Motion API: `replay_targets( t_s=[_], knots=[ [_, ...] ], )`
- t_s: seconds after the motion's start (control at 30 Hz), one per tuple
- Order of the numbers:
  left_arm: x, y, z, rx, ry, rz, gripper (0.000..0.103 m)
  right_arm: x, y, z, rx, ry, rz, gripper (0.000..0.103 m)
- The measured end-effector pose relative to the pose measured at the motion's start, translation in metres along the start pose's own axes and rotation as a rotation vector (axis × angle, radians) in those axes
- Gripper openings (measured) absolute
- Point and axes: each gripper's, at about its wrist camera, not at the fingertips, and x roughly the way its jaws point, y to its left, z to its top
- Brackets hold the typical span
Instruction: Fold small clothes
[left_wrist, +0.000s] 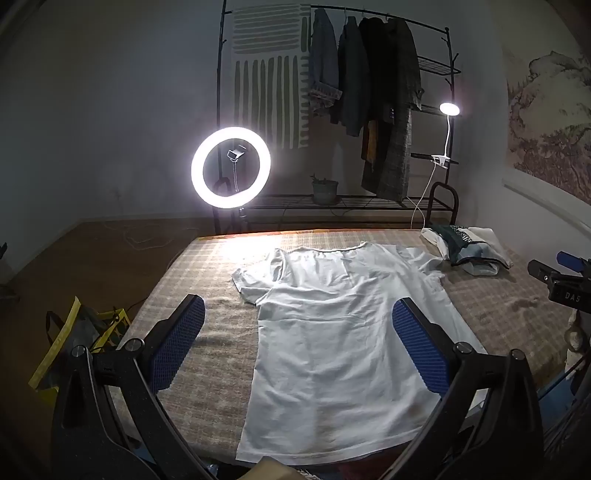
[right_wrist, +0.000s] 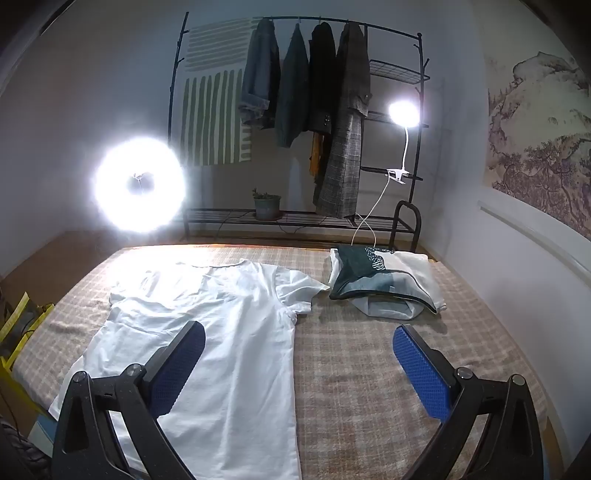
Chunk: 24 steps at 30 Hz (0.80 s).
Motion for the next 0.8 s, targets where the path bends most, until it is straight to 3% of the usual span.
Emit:
replay_targets(
  t_s=[0.8],
  knots=[
    [-0.0006,-0.0008,-0.0014,0.002,0.004,0.002,0.103,0.0019,0.0037,-0.0015,-0.015,-0.007,-0.004,0.103]
  ],
)
